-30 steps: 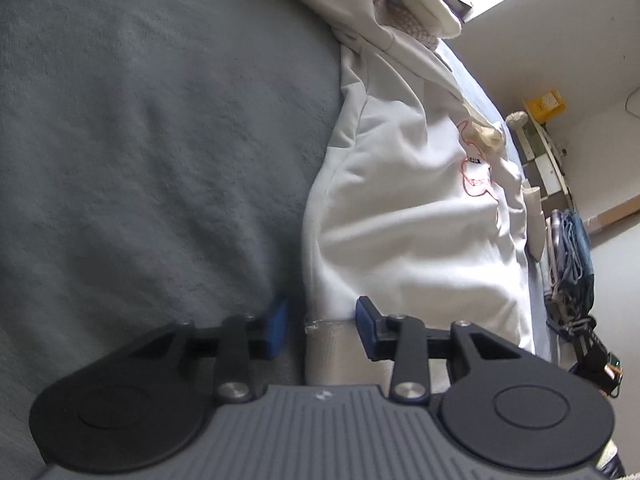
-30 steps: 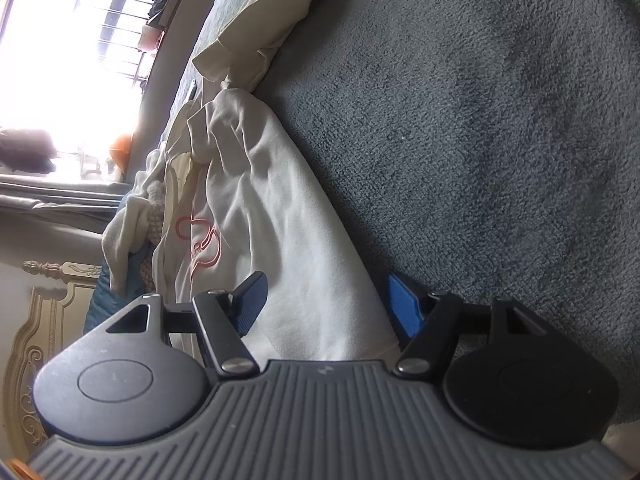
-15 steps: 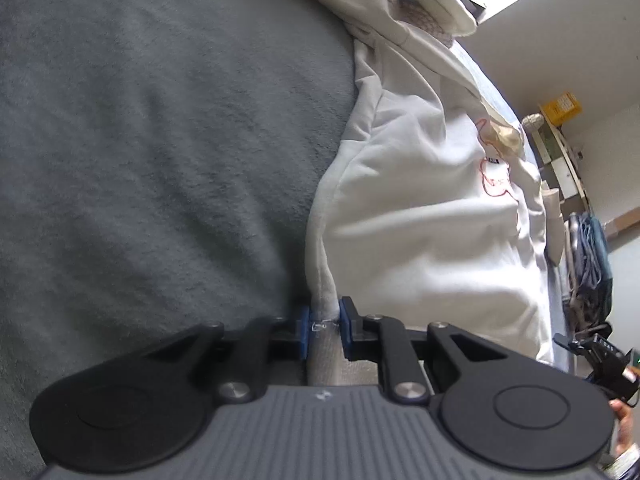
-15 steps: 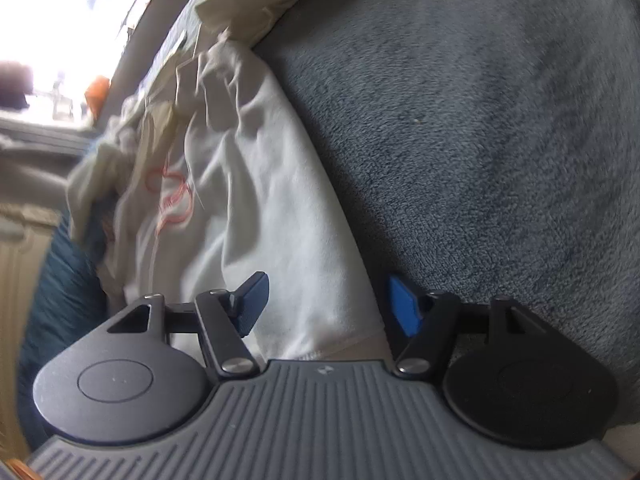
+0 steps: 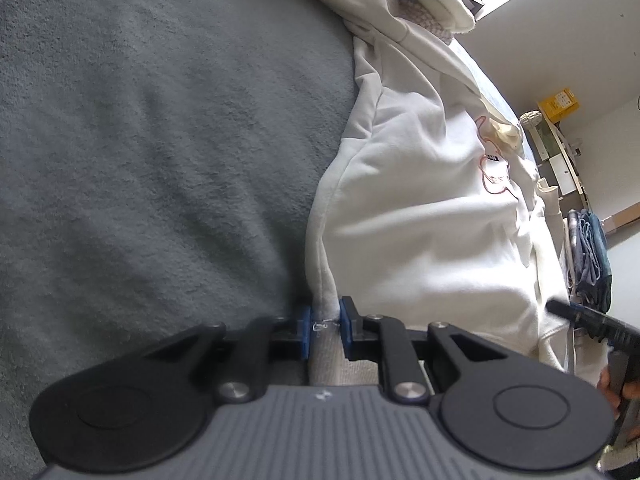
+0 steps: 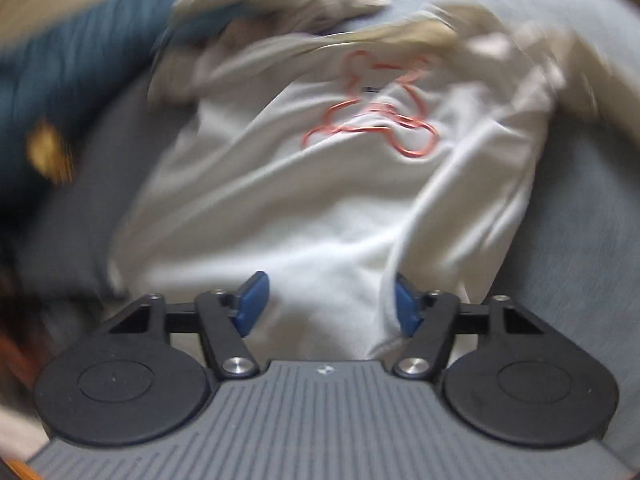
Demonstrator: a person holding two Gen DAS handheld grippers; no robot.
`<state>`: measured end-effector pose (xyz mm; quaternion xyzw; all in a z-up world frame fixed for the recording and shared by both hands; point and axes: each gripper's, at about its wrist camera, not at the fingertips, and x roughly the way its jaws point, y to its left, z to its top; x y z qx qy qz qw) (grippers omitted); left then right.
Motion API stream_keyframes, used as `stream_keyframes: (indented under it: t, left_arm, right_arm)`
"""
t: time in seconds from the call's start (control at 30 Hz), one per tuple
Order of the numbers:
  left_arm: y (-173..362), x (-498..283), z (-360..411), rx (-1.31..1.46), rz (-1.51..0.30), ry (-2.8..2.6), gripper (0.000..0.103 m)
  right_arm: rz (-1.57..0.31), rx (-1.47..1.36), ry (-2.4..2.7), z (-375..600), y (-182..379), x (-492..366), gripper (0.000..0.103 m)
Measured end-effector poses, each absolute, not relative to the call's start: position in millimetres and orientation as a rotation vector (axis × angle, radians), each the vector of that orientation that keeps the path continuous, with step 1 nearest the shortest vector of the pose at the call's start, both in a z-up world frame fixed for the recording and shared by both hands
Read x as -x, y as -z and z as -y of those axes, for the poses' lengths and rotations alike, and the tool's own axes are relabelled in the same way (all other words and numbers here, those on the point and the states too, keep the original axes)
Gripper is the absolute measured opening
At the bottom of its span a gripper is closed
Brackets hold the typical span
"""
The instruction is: Fold clothes
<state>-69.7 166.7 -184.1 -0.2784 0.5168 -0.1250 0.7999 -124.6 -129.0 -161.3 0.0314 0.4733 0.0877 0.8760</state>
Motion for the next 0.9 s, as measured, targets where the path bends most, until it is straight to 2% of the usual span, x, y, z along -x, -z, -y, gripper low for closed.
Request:
stream_keyframes:
  t: [0.1, 0.33, 0.53, 0.57, 0.7, 0.9]
  left_arm:
    - [184.9, 69.4, -168.3, 0.599, -1.110, 0.273, 0.017]
    - [184.0, 71.4, -170.0, 0.598, -1.110, 0.264, 0.018]
    - [183.6, 73.8, -171.7, 0.595, -1.108, 0.256, 0.017]
    - [183.8, 74.1, -172.3, 0.597, -1.107, 0.256, 0.017]
    - [185.5, 74.5, -175.8, 0.605, -1.106, 0.263, 0.018]
    - [188.3, 74.2, -182.4, 0.620, -1.109, 0.281, 0.018]
  right_arm:
    - [-0.980, 0.060, -0.183, 121.5, 156.5, 147.0, 0.076]
    - [-0.944, -0.084, -0.199, 124.9, 146.9, 155.3, 0.077]
    - [-0.865, 0.071, -0.245, 85.7, 148.7, 119.7, 0.078]
    - [-0.869, 0.108, -0.266, 77.7, 151.8, 112.5, 0.081]
    - [-0.928, 0.261, -0.345, 41.0, 176.2, 95.2, 0.081]
    - [-0.905, 0.120, -0.462, 36.0, 165.4, 116.0, 0.081]
